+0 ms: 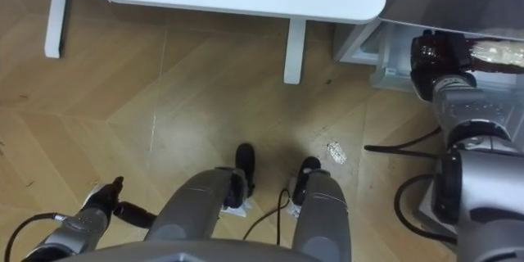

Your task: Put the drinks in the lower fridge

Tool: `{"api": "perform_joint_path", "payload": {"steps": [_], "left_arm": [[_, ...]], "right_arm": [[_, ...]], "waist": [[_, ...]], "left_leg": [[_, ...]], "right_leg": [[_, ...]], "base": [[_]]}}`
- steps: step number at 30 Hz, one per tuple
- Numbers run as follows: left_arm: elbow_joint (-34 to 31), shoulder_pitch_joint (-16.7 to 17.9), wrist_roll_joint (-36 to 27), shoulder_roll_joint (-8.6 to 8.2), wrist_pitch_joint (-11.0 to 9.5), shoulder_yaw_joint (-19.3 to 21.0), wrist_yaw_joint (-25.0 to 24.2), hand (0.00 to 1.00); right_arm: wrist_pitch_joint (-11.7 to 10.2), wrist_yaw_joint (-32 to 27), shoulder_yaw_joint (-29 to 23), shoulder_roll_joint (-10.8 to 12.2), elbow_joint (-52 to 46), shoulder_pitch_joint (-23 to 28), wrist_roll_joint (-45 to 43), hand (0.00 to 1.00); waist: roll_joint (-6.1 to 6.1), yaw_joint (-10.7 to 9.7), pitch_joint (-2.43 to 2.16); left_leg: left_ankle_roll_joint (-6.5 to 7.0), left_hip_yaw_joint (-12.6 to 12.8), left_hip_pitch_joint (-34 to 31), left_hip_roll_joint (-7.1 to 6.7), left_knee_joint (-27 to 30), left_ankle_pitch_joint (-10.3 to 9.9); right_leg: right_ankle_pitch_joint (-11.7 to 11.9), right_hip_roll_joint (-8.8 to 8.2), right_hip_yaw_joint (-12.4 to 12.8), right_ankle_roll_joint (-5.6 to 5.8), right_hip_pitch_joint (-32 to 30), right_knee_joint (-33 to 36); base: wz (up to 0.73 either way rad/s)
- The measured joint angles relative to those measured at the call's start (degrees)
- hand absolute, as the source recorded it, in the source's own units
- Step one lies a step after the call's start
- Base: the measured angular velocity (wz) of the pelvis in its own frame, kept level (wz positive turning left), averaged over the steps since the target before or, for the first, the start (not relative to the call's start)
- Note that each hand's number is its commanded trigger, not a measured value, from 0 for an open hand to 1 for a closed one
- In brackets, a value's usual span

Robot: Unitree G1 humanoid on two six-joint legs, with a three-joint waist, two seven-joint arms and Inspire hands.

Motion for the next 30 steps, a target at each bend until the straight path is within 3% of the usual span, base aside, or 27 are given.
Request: {"api": "perform_joint_path", "payload": {"steps": [8,24,25,26,30], "left_arm": [[0.0,0.0,0.0,0.01,0.0,0.0,-0.4,0.00],[0.0,0.0,0.0,0.04,0.2,-1.1,0.9,0.00],[0.0,0.0,0.0,0.03,0.2,-1.2,1.0,0.00],[-0.1,0.0,0.0,0.04,0.2,-1.2,1.0,0.00],[-0.1,0.0,0.0,0.08,0.2,-1.3,1.2,0.00]], "right_arm": [[0.0,-0.2,0.0,-0.1,0.0,0.0,0.0,0.00],[0.2,-1.7,-0.1,-0.2,0.0,0.0,0.6,0.00],[0.2,-1.7,-0.1,-0.2,0.0,0.0,0.6,0.62],[0.3,-1.9,-0.1,-0.2,0.1,0.0,0.6,1.00],[0.5,-2.6,-0.1,-0.2,0.8,0.0,0.7,1.00]], "waist": [[0.51,0.0,-0.32],[0.34,-0.2,-0.31],[0.29,-0.2,-0.31],[0.17,-0.3,-0.30],[-0.32,-0.2,-0.28]], "left_leg": [[0.00,0.0,-0.2,0.17,0.4,0.0],[0.06,0.4,-0.2,0.02,0.8,0.0],[0.06,0.4,-0.2,0.03,0.8,0.0],[0.06,0.4,-0.2,0.05,0.8,0.1],[0.06,0.4,-0.1,0.08,0.9,0.1]], "right_leg": [[-0.1,-0.01,-0.4,-0.12,0.0,0.3],[-0.5,-0.69,-1.0,-0.26,0.1,1.0],[-0.5,-0.69,-1.0,-0.26,0.1,1.0],[-0.5,-0.68,-1.0,-0.26,0.2,1.0],[-0.5,-0.69,-1.2,-0.25,0.4,0.9]], "base": [[0.02],[0.01],[0.00],[0.00],[0.00]]}}
